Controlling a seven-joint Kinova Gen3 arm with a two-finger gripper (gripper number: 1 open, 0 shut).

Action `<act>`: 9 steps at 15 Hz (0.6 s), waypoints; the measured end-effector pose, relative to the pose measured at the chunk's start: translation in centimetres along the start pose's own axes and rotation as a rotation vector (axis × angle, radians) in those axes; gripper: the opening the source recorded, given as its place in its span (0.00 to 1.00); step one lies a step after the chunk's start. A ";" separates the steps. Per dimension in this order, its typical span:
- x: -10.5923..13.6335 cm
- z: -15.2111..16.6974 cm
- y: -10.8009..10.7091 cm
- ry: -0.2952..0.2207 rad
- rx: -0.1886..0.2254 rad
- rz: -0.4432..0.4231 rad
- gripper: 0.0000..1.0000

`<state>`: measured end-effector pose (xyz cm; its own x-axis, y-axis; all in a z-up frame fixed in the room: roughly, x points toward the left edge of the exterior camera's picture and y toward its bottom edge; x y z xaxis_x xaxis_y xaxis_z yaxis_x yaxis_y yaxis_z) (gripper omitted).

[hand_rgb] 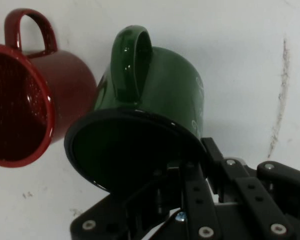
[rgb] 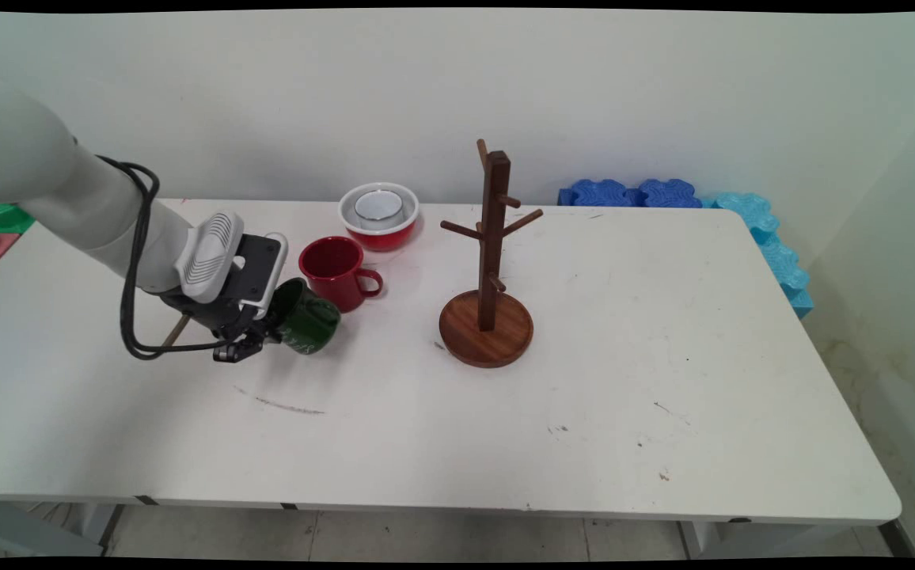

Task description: Place the picked object on the table

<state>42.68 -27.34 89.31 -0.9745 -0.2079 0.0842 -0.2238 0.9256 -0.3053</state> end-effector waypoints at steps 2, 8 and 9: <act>0.2 0.0 0.0 -0.014 0.002 -0.005 0.00; 0.7 0.5 -0.1 -0.045 0.002 -0.020 0.00; 0.8 0.6 -0.2 -0.049 0.002 -0.022 0.00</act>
<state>41.97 -27.84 88.87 -0.9688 -0.2439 0.0445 -0.2456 0.9199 -0.3057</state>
